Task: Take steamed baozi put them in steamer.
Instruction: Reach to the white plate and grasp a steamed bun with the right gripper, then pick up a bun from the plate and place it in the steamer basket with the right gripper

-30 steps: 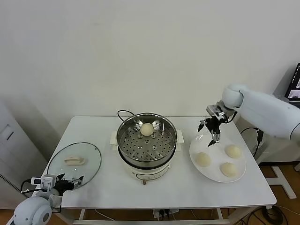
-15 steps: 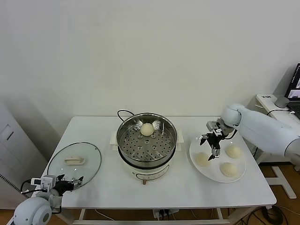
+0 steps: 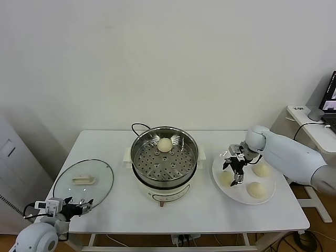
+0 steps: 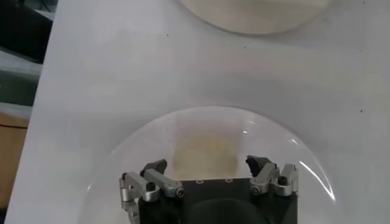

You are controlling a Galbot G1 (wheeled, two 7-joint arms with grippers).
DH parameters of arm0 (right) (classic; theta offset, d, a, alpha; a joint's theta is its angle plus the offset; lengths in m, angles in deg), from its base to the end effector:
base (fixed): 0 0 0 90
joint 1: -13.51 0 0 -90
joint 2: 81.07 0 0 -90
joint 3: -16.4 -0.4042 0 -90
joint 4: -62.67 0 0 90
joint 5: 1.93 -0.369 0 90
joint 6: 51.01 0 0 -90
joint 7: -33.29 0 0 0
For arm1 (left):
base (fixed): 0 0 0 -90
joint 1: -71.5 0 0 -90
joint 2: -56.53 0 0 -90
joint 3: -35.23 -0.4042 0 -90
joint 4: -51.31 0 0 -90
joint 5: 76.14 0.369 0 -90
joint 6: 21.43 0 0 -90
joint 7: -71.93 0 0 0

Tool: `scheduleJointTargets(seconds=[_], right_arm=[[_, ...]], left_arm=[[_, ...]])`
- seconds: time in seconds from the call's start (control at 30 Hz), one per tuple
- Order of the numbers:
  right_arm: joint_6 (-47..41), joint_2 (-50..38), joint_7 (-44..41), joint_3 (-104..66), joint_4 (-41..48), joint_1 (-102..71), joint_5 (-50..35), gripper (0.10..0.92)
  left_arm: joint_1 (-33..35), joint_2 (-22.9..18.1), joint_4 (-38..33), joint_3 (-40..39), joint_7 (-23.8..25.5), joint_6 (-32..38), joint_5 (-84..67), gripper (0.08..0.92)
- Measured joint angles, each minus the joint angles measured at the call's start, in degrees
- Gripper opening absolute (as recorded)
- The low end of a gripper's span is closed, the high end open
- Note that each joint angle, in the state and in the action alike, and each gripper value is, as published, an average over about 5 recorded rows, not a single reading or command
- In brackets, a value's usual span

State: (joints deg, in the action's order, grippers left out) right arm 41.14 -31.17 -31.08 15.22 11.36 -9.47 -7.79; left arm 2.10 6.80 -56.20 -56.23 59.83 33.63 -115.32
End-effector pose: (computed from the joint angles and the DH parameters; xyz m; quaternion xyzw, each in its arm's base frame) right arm 0.6202 -0.1887 -0.2565 0.5740 -0.5180 0.4995 0.3908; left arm 0.2485 0.1827 -0.3386 -0.0071 -0.9311 -0.0590 0.3598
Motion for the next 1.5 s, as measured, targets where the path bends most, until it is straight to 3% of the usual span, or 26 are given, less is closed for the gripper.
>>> scheduleJointTargets(seconds=[0.23, 0.33, 0.77, 1.13, 1.5], right_arm=[[0.0, 0.1, 0.4, -1.4, 0.4, -0.9, 1.1, 0.555], [-0.1, 0.1, 0.5, -1.7, 0.3, -1.0, 1.2, 0.524], [-2.5, -3.2, -1.3, 4.5, -4.9, 6.8, -4.4, 0.522], [-7.6, -4.1, -2.5, 17.1, -12.9, 26.0, -19.5, 0.526], [-14.4, 1.1, 2.2, 21.3, -17.8, 35.8, -35.1, 0.526]], left_arm=[[0.0, -0.1, 0.6, 0.0, 0.0, 0.1, 0.0, 0.823], [0.0, -0.1, 0.6, 0.0, 0.0, 0.1, 0.0, 0.823], [-0.1, 0.1, 0.0, 0.0, -0.1, -0.2, 0.1, 0.823], [-0.6, 0.1, -0.4, -0.3, -0.2, -0.4, 0.1, 0.823], [-0.8, 0.3, -0.5, -0.4, -0.2, -0.3, 0.0, 0.823]])
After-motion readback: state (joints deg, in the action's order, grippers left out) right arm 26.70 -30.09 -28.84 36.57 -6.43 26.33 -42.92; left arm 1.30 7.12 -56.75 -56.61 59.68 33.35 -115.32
